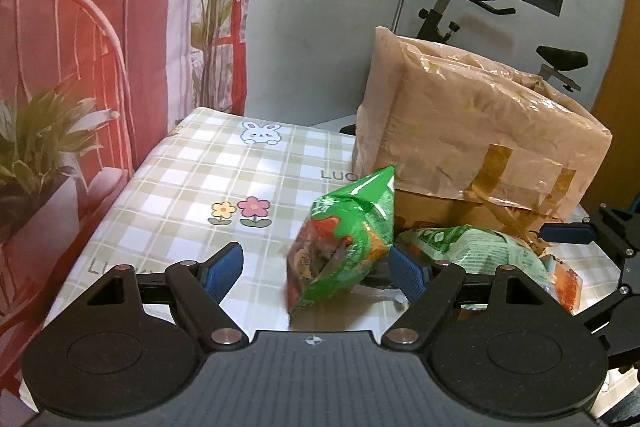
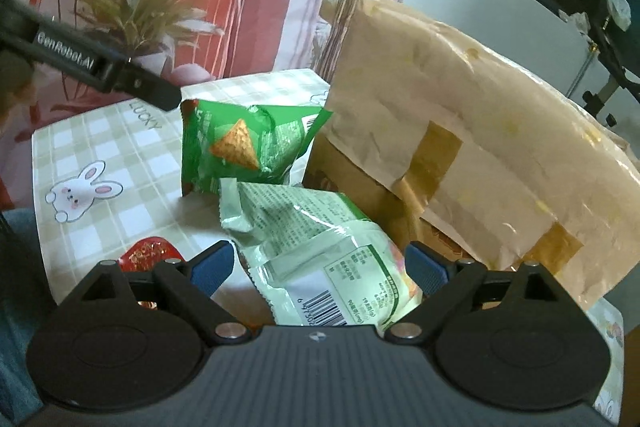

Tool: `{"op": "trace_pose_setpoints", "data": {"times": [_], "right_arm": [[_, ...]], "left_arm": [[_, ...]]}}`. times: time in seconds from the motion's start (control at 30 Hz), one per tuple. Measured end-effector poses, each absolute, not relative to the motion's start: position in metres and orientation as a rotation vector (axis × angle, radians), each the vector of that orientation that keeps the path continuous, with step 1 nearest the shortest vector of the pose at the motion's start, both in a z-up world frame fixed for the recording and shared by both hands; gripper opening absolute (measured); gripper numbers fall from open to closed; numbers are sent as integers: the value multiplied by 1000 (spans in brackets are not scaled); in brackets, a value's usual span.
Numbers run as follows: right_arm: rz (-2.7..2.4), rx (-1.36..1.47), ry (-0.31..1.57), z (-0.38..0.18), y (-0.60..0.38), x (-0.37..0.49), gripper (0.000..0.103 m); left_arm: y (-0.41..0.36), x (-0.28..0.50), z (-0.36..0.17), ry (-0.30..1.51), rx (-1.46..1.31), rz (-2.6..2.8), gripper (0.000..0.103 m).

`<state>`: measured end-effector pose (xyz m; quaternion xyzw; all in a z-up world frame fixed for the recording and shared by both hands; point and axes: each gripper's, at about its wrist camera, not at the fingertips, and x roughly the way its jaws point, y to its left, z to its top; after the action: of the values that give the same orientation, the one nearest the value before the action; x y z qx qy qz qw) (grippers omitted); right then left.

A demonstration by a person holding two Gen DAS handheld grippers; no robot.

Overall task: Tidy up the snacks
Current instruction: 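Grasp the green chip bag with the left tool while the right tool grasps the pale green bag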

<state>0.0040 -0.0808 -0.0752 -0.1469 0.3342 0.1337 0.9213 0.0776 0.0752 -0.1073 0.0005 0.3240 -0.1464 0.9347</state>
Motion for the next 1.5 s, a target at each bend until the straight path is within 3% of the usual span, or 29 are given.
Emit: {"op": "trace_pose_setpoints", "data": {"times": [0.33,1.07,1.17,1.33,1.5], "right_arm": [[198,-149,702,-64,-112,2,95],[303,-661,694,-124,-47,26,101],[276,-638,711,-130,-53,34,97],[292,-501,706,-117,-75,34,79],[289,-346,713,-102,-94,32,75]], "left_arm": [[51,81,-112,666,29,-356,82],[64,98,-142,721,41,-329,82],[58,102,-147,715,56,-334,83],[44,112,-158,688,136,-335,85],[31,129,-168,679,175,-334,85]]}}
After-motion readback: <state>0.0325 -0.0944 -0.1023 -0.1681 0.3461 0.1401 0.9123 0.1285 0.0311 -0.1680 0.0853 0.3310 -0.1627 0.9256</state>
